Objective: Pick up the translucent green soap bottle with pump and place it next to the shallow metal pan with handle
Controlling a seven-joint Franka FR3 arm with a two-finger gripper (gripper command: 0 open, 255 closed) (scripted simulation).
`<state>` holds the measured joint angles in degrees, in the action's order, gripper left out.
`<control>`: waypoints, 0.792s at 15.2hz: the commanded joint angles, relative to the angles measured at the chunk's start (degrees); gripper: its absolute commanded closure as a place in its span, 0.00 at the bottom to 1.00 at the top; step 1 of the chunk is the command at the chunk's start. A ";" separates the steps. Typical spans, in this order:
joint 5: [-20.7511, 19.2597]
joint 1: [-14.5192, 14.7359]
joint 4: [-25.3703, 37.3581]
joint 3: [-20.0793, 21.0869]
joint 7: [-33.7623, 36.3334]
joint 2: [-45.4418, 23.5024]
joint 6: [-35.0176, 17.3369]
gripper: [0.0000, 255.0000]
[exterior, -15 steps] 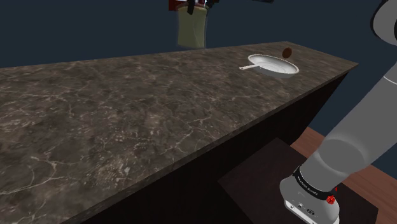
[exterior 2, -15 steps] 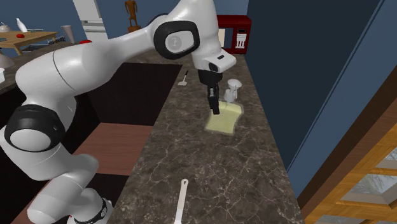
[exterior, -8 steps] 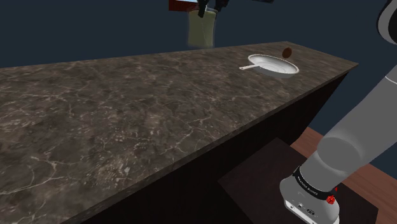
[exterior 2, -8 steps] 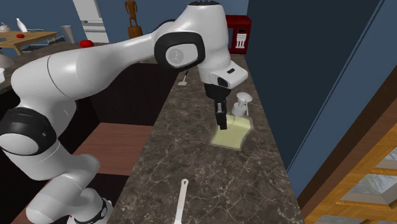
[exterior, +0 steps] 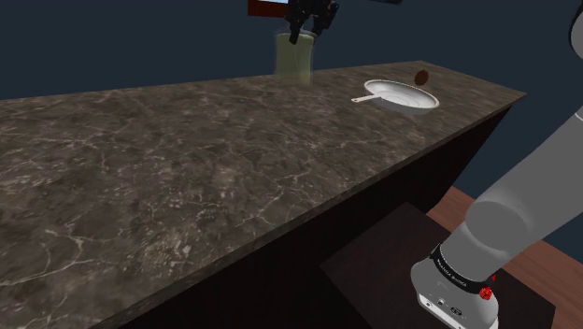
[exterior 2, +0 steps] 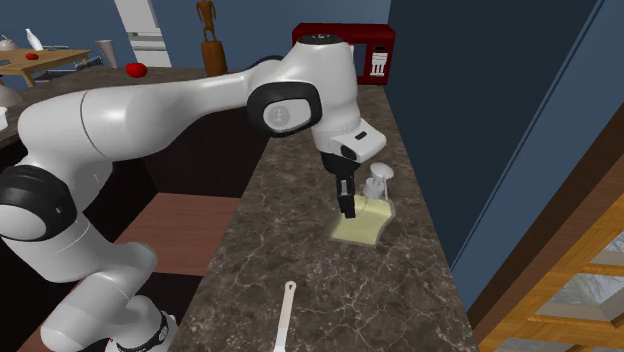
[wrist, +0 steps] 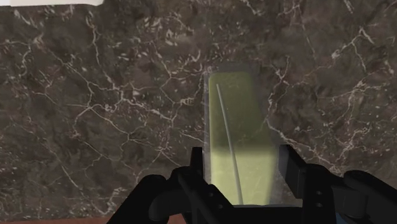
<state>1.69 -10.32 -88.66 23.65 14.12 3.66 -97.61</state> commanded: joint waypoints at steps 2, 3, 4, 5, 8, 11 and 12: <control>0.52 -0.10 -3.62 -0.20 -0.39 1.16 -2.60 1.00; 0.64 -0.11 -4.69 -0.24 -0.48 1.42 -3.43 1.00; 0.75 -0.12 -5.74 -0.27 -0.56 1.67 -4.25 1.00; 0.86 -0.12 -6.76 -0.30 -0.63 1.90 -5.06 1.00; 1.14 -0.12 -9.82 -0.36 -0.85 2.51 -7.56 1.00; 1.14 -0.12 -9.83 -0.36 -0.85 2.51 -7.56 1.00; 1.14 -0.12 -9.82 -0.36 -0.85 2.51 -7.56 1.00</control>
<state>2.82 -10.41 -98.11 23.33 13.31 6.39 -105.11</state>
